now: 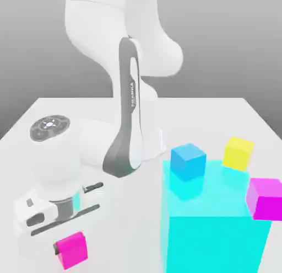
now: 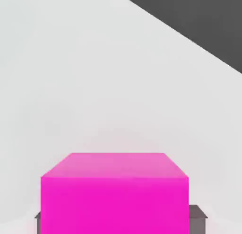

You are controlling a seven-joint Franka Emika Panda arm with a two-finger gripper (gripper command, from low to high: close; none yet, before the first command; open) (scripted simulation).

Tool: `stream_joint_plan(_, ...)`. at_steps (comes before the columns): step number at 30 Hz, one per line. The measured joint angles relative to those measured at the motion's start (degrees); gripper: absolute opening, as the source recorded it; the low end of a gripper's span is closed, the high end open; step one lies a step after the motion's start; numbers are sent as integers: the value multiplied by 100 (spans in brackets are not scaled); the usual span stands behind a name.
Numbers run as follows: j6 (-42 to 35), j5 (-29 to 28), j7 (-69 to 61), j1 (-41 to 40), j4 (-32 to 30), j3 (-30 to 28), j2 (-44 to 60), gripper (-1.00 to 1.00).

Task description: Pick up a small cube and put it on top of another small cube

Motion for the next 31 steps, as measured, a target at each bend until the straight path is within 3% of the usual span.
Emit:
stream_joint_plan(3, -108, -51, 37, 28, -29, -40, -139, -100)
stream_joint_plan(9, -1164, -609, 867, 409, -141, -226, -1325, -100)
stream_joint_plan(16, -2831, -1001, 2922, 1312, 81, 226, -2790, -100)
stream_joint_plan(23, -4514, -771, 4568, 1724, 315, 1008, -4246, -100)
stream_joint_plan(27, -3997, -713, 4781, 1774, -108, 1154, -4155, -100)
stream_joint_plan(28, -3827, -710, 4788, 1771, -215, 1168, -4091, 100)
stream_joint_plan(31, -3827, -710, 4788, 1771, -215, 1168, -4091, 100)
